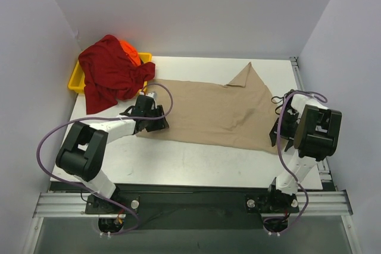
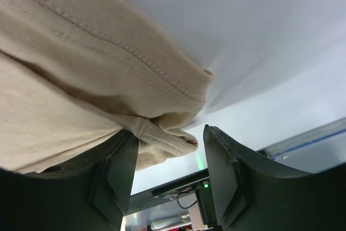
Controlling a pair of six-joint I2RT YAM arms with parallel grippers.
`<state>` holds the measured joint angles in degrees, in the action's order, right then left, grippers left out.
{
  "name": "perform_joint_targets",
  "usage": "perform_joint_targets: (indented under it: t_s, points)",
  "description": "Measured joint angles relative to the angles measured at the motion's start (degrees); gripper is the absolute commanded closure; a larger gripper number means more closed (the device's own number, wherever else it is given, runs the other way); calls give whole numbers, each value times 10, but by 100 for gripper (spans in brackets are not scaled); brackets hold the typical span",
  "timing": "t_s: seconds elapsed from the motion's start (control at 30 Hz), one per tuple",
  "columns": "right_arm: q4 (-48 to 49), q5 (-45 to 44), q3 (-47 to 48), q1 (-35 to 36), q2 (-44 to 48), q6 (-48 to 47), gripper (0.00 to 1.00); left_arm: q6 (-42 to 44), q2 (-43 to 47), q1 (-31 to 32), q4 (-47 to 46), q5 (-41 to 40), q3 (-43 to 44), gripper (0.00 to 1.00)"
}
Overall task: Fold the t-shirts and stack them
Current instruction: Fold the flattened tshirt in 1/3 of the way
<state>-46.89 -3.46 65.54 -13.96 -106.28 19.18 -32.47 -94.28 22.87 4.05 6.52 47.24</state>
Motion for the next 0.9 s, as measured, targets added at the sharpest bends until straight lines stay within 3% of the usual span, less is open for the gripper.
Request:
perform_joint_targets:
  t_s: [0.13, 0.37, 0.57, 0.73, 0.9]
  points:
    - [-14, -17, -7, -9, 7, -2, 44, -6, 31, 19, 29, -7, -19, 44]
    - [-39, 3, 15, -9, 81, 2, 42, -11, 83, 45, 165, -23, -23, 41]
    - [-42, 66, 97, 33, 123, 6, 41, 3, 79, 44, 241, -35, 48, 39]
    - [-23, 133, 126, 91, 85, 7, 43, 18, 15, 41, 233, -35, 137, 40]
    - [3, 180, 111, 106, 0, 6, 44, 26, -44, 35, 223, -35, 151, 39]
